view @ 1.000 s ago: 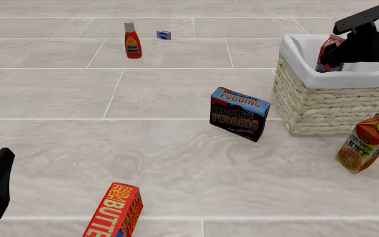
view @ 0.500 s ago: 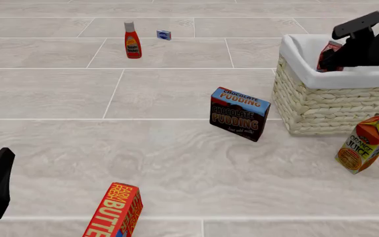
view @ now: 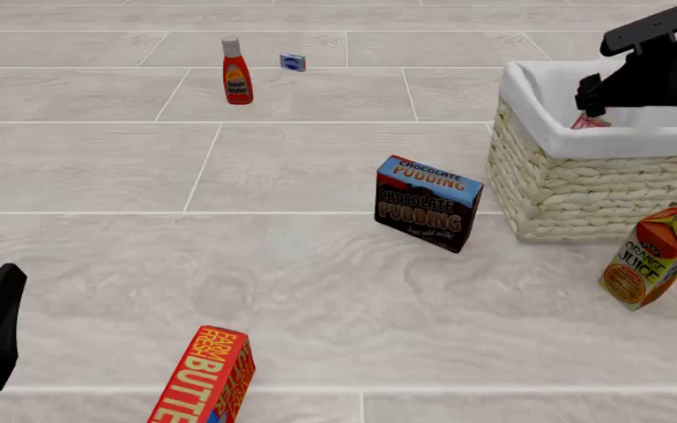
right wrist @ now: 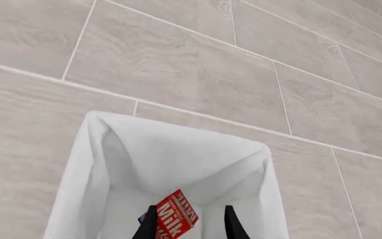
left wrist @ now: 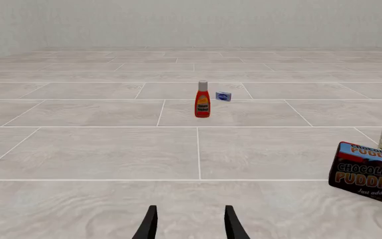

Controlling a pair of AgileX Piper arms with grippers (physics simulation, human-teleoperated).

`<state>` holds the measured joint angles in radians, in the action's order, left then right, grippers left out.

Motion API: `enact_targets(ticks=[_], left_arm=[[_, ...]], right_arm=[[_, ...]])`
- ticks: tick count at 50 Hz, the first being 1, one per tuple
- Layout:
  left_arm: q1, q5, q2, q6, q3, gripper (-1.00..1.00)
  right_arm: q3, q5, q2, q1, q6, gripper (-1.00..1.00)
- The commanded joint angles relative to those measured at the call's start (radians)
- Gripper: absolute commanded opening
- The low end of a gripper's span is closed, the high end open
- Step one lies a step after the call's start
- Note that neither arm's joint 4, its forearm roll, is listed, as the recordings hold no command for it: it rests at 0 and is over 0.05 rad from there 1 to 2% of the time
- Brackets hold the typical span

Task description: Pick the milk and place it in the basket.

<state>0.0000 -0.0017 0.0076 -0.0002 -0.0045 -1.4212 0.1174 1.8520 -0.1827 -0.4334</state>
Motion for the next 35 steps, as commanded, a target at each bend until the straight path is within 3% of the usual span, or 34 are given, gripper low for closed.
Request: enact_targets(ticks=[1,35], left_arm=[[0.0,0.0,0.0,0.0,0.0,1.0],[0.0,0.0,0.0,0.0,0.0,1.0]], right_arm=[[0.003,0.014,-0.042,0.001,0.009,1.0],[0.128,-0.022,-0.218,0.039,0.066,1.0]])
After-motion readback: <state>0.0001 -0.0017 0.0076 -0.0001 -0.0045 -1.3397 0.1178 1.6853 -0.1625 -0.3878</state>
